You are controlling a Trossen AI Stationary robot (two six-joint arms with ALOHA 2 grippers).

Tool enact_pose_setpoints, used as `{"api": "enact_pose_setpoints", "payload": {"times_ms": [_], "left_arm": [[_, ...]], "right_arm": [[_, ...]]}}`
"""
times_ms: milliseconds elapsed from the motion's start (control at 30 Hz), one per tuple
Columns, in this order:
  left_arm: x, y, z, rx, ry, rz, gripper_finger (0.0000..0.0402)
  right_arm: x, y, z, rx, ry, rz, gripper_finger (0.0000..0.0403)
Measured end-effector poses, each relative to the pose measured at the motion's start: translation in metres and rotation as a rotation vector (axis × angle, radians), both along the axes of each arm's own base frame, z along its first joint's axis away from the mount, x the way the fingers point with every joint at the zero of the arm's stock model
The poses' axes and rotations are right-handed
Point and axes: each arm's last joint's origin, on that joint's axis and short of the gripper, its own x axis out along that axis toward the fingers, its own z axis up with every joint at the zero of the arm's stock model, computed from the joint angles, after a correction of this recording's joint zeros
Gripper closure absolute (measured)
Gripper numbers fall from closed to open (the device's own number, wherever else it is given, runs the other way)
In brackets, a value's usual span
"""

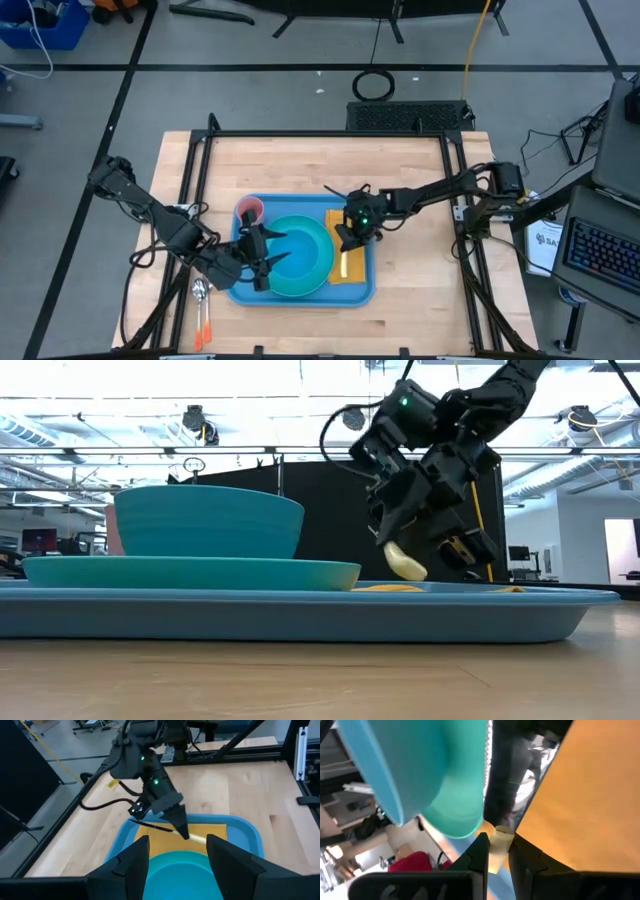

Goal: Set up tray
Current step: Put the yellow knife in the left of the yellow napkin

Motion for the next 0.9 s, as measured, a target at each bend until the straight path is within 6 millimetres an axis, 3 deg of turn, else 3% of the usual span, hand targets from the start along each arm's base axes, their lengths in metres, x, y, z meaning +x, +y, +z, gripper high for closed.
{"api": "enact_pose_setpoints", "payload": {"times_ms": [467,900], "left_arm": [[-0.003,-0.002,-0.001,0.021,0.010,0.009,0.0201],[-0.004,-0.003,-0.002,0.024,0.015,0.005,0.0201]], "right_arm": [[0.004,-0.004,-0.018,0.077,0.073,-0.017,0.0364],[0.005,-0.005,-0.018,0.076,0.059,-0.024,0.0364]]}}
